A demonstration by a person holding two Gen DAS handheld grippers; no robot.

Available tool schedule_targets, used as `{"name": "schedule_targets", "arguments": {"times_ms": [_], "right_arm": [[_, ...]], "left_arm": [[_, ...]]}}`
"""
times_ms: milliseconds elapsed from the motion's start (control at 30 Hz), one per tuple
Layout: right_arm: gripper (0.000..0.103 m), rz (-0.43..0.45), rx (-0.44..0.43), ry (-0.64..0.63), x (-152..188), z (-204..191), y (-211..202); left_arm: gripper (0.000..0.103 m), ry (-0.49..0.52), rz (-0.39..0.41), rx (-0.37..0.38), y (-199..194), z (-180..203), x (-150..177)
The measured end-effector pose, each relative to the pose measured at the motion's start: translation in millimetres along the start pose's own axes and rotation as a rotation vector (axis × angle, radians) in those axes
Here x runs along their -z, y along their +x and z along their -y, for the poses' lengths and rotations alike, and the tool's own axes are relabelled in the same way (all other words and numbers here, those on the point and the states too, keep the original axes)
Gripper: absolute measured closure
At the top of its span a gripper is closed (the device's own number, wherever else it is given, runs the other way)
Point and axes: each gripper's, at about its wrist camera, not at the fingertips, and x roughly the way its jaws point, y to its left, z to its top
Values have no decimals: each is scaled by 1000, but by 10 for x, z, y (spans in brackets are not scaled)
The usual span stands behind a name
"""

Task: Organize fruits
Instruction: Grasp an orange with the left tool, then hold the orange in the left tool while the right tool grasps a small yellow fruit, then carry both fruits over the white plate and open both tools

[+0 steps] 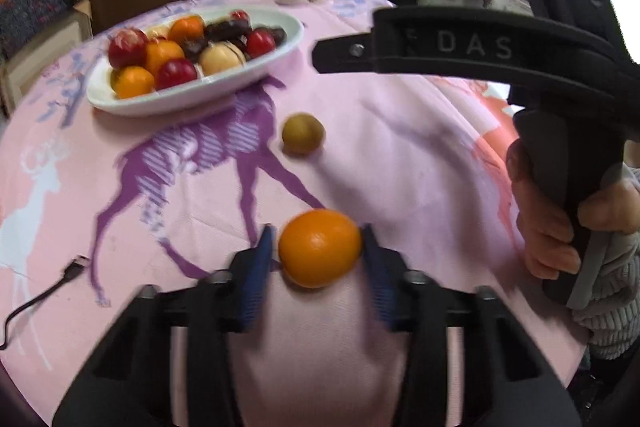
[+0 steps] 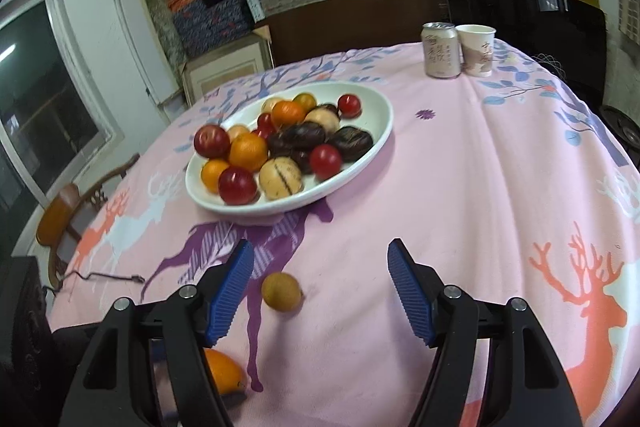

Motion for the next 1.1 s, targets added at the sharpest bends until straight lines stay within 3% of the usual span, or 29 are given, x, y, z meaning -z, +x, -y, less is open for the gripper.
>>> {"name": "schedule_targets", "arguments": {"times_ms": [267,433,767,967,1100], "right_arm": [[33,-76,15,-120,107,-232,177],[36,-111,23,-175,170,-344,274],[74,-170,11,-183,226,-364,412],[74,-151,3,-169,213,-344,373],[74,-104,-3,-103,127,-200,251]], "left_arm": [[63,-52,69,-50,-214,-134,51],[63,-76,42,-72,-186,-208,57],[63,-88,31,-76,-140,-215,45],[63,-95,28,-80,-134,-238,43],[63,-99,62,-139,-187,-292,-20]]}}
